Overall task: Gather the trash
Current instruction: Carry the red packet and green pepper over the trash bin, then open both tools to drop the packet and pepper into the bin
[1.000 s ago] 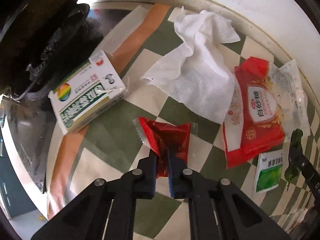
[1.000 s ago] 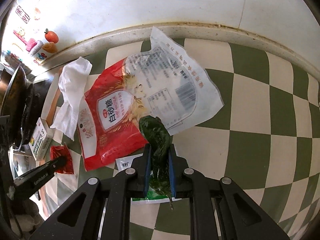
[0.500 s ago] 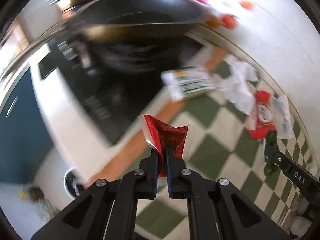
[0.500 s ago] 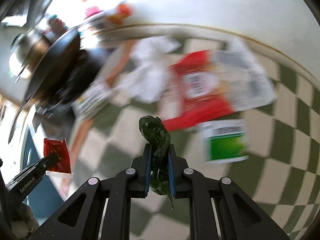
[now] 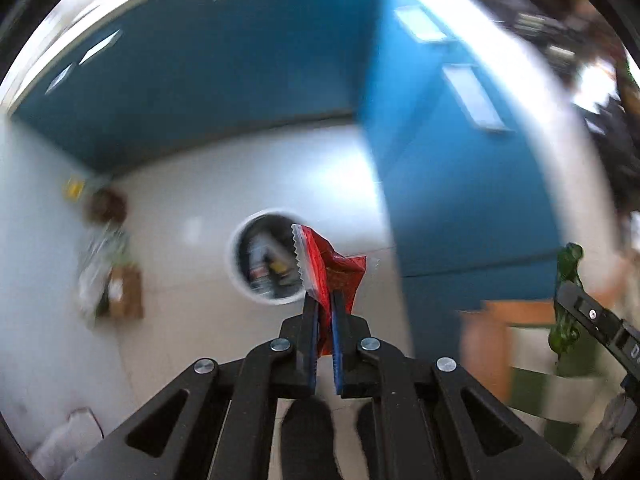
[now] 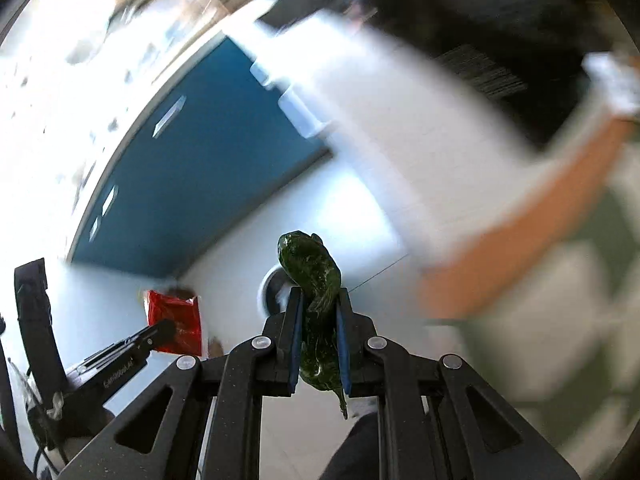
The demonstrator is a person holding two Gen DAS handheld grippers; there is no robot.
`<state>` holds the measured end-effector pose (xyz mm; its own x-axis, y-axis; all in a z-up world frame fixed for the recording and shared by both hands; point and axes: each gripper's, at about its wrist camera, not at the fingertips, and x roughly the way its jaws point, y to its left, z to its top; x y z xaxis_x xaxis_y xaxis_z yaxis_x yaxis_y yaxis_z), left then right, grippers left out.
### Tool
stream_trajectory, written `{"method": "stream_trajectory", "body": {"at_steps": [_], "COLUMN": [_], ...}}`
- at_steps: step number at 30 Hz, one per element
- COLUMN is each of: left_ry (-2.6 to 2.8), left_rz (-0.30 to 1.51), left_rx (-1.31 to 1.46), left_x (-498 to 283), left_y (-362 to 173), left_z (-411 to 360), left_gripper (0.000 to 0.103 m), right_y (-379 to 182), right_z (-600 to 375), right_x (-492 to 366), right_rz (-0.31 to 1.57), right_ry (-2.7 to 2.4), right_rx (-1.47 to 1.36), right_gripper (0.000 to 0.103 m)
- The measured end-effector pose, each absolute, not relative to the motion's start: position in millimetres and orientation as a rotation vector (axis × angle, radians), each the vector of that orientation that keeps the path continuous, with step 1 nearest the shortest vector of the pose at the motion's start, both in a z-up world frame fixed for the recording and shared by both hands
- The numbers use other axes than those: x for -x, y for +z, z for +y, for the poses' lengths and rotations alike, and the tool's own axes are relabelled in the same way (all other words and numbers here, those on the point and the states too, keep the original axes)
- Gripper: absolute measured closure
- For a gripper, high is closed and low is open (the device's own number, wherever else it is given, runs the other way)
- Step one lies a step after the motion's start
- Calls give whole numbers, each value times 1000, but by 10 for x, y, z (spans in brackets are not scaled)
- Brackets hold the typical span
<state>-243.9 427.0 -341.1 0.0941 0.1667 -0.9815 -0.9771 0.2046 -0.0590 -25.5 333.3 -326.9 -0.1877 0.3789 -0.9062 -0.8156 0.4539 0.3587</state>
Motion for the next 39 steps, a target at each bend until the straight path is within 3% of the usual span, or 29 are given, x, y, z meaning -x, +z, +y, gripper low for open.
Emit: {"method": "stream_trajectory", "body": {"at_steps": [5, 9, 12, 17, 23, 26, 28, 29, 30, 31, 33, 35, 37, 39], "left_ry": [1158, 1102, 1031, 960, 898, 894, 915, 929, 938, 946, 977, 1007, 1041, 1083], "left_rz": [1173, 1193, 1212, 1235, 1281, 1295, 1299, 1298, 1293, 1285, 1273, 1279, 1297, 1322], "left_rx": [1136, 1277, 1372, 1495, 1483, 1480, 1468, 1457, 1449, 1440, 1399, 1363, 1328, 1260], "left_x": [3367, 3569, 3603, 3596, 3508, 3531, 3549, 3566, 3568, 3576, 3578, 3580, 3590, 3602], "left_y": [-4846, -6043, -6963, -7941, -8194, -8171, -8134, -8088, -8093, -8057, -7978, -7935, -7912, -7862], "left_z": [4789, 5105, 5299, 5496, 5621, 5631, 5640, 5634, 5637, 5634, 5622, 5609, 5590, 5559], "left_gripper": [100, 100, 100, 100, 97, 95, 86, 82, 66, 38, 16, 15, 7, 6], "right_y": [-4661, -5994, -6725, -7648, -8167, -8162, -8103, -8067, -8055, -8040, -7994, -7955, -7932, -7915], "right_z": [3940, 4352, 4539, 4787, 4956, 5011, 5029, 5036, 5046, 5072, 5074, 5078, 5074, 5053], "right_x": [978, 1340, 1508, 1622, 1693, 1775, 1804, 1812, 1817, 1824, 1815, 1814, 1821, 1827], "right_rz": [1461, 1511, 1527, 1525, 1558, 1553, 1541, 1539, 1540, 1543, 1536, 1519, 1503, 1473], "right_ry": [1138, 1115, 1101, 1077, 1072, 1089, 1096, 1095, 1097, 1098, 1097, 1094, 1088, 1076], "right_rx": [509, 589, 644, 728, 812, 835, 831, 829, 825, 821, 823, 835, 850, 876], "right_gripper": [88, 88, 88, 88, 85, 77, 60, 47, 42, 40, 33, 30, 22, 9]}}
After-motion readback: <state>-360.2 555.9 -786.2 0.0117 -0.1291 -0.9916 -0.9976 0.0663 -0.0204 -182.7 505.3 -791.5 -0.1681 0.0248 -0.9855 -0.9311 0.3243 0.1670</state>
